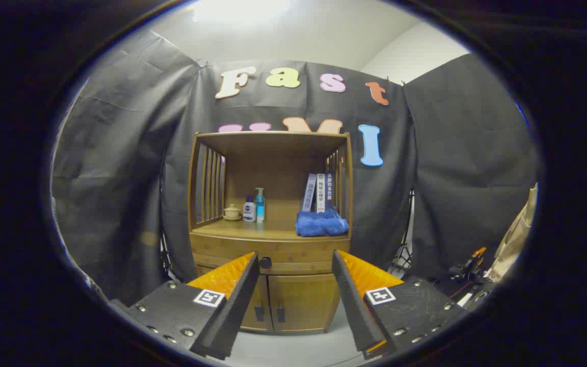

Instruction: Pull open the drawer, take out the items inside it, and place them on the countertop above the cabinet.

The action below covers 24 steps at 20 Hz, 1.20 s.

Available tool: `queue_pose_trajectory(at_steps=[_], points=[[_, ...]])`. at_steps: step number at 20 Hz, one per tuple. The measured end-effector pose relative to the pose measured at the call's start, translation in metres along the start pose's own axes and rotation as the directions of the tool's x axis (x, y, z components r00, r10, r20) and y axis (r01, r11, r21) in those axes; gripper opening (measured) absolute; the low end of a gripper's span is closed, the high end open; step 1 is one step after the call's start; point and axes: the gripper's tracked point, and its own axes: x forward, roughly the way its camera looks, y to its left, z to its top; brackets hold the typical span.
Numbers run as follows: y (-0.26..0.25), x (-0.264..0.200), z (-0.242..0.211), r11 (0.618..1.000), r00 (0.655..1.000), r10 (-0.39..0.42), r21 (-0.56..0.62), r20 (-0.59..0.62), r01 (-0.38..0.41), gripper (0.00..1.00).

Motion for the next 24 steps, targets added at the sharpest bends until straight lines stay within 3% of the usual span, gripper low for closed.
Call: queue_pose_trajectory(at_steps=[15, 24], points=[[0.002, 0.021, -0.005, 1.0, 1.0, -0.009, 0.028, -0.017, 0.009, 0.85], [0.057, 0.145, -0.058, 0.994, 0.99, 0.085, 0.076, -0.116, -0.076, 0.86]])
